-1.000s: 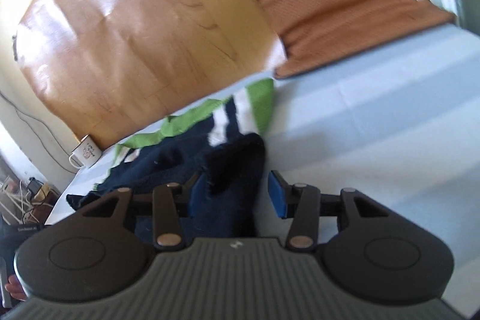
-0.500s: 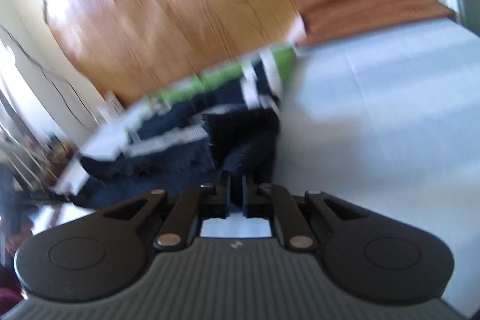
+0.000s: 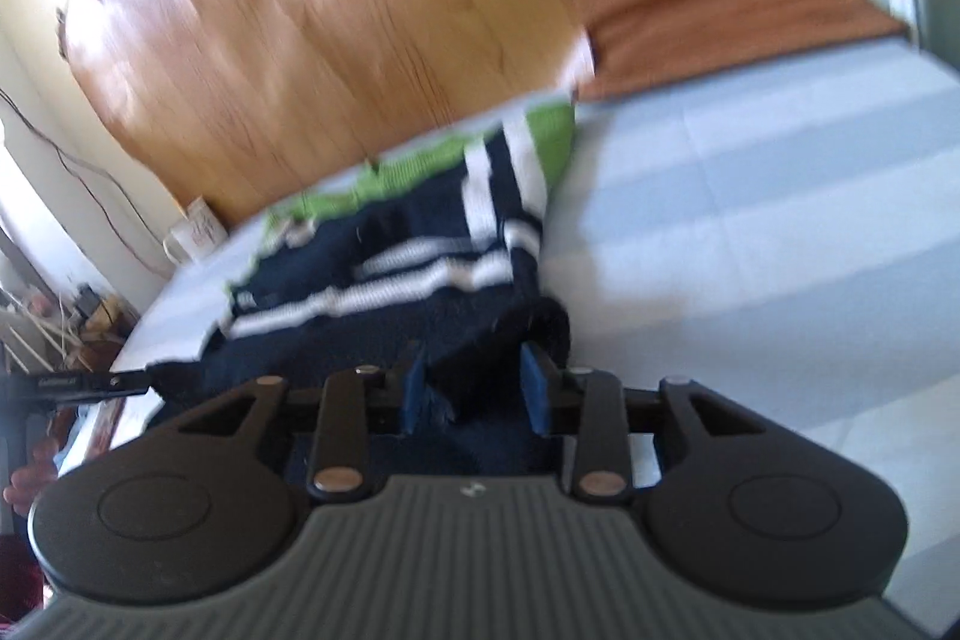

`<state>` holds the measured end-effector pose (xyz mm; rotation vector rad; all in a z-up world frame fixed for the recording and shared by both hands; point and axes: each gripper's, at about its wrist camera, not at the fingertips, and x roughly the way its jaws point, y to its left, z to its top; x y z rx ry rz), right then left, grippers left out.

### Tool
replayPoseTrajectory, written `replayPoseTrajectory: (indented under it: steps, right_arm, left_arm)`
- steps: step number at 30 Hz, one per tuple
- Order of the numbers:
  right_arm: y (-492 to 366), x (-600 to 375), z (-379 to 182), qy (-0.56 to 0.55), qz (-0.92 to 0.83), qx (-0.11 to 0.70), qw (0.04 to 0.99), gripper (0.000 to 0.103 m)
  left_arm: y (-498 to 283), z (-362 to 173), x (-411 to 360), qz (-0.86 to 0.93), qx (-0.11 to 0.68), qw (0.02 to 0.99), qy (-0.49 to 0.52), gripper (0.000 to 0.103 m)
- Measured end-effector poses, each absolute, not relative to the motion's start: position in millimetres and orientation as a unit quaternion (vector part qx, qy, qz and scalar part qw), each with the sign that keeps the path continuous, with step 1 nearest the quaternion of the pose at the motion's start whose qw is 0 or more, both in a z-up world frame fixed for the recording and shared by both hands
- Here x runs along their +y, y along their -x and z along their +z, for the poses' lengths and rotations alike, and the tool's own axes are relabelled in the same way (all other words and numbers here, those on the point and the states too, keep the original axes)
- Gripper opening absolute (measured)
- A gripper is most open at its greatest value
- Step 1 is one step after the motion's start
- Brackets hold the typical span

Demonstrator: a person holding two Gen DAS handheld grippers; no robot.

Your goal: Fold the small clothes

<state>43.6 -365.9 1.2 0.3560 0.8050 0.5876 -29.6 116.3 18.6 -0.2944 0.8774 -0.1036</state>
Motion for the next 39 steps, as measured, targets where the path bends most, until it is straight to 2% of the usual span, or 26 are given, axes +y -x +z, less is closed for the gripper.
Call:
replayPoseTrajectory:
  steps: [1,4,8,9,13,14,15,18,22,28,30,32,33,39]
  right_arm:
    - [-45,-364,2,-0.177,0.297,0.385,0.855,0.008]
    - [-60,-362,16,-0.203,0.313,0.364,0.854,0.008]
    - [-120,-365,15,-0.265,0.260,0.330,0.868,0.009]
    - [-136,-365,8,-0.274,0.235,0.329,0.873,0.013]
    - [-155,-372,-12,-0.276,0.178,0.372,0.868,0.019]
    - [-145,-375,-11,-0.279,0.193,0.364,0.868,0.020]
    - [-135,-377,-8,-0.272,0.198,0.353,0.873,0.022]
    - [-104,-370,3,-0.250,0.235,0.322,0.883,0.023]
    - [-85,-334,7,-0.224,0.289,0.308,0.879,0.034]
    - [-75,-284,-16,-0.157,0.287,0.323,0.888,0.035]
    - [-70,-279,-27,-0.119,0.277,0.309,0.902,0.035]
    - [-69,-282,-27,-0.121,0.278,0.299,0.905,0.035]
    - [-70,-285,-27,-0.130,0.269,0.297,0.907,0.035]
    - [-68,-286,-27,-0.135,0.261,0.291,0.910,0.037]
  left_arm:
    - [26,15,114,-0.062,0.430,0.889,0.143,0.005]
    - [17,24,113,-0.076,0.416,0.895,0.142,0.005]
    - [-17,40,124,-0.085,0.387,0.895,0.206,0.005]
    - [-30,39,126,-0.078,0.385,0.893,0.220,0.007]
    - [-58,15,133,-0.007,0.418,0.879,0.229,0.013]
    - [-52,12,136,-0.012,0.416,0.881,0.227,0.017]
    - [-44,9,138,-0.016,0.412,0.883,0.226,0.026]
    - [-16,6,138,-0.007,0.390,0.892,0.226,0.028]
    - [7,16,100,-0.007,0.347,0.924,0.161,0.030]
    - [9,5,41,-0.006,0.308,0.950,0.045,0.031]
    - [8,-10,36,0.000,0.317,0.948,0.032,0.031]
    - [14,-14,34,0.001,0.299,0.954,0.020,0.033]
    - [15,-13,33,-0.002,0.294,0.956,0.019,0.038]
    - [17,-13,33,-0.008,0.295,0.955,0.026,0.042]
